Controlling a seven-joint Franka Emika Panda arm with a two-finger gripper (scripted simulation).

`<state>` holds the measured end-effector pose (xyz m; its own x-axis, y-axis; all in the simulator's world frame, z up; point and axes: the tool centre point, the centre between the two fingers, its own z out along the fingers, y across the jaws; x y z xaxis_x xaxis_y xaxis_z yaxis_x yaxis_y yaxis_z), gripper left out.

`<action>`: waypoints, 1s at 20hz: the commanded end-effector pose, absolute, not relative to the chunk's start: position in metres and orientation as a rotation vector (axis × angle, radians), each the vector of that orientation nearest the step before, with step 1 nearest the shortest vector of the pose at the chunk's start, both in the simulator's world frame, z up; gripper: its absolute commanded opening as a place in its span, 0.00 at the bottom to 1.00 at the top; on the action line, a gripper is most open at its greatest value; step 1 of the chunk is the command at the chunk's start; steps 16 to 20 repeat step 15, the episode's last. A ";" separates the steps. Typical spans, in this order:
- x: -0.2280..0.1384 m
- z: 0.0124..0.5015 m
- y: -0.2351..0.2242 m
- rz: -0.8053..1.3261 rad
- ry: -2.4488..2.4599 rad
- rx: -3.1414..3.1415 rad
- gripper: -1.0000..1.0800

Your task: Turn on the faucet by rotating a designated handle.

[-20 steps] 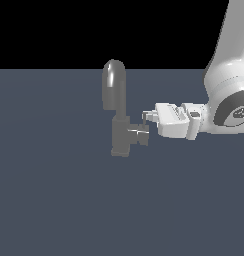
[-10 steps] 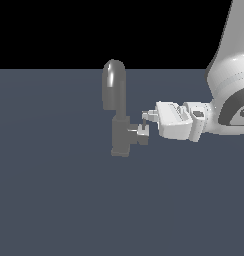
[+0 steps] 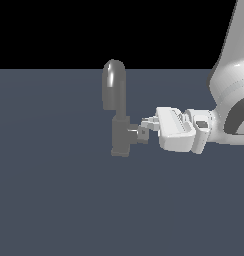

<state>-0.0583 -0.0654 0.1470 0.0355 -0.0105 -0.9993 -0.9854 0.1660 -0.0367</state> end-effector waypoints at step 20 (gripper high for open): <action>-0.091 0.077 -0.060 1.089 1.282 -1.088 0.00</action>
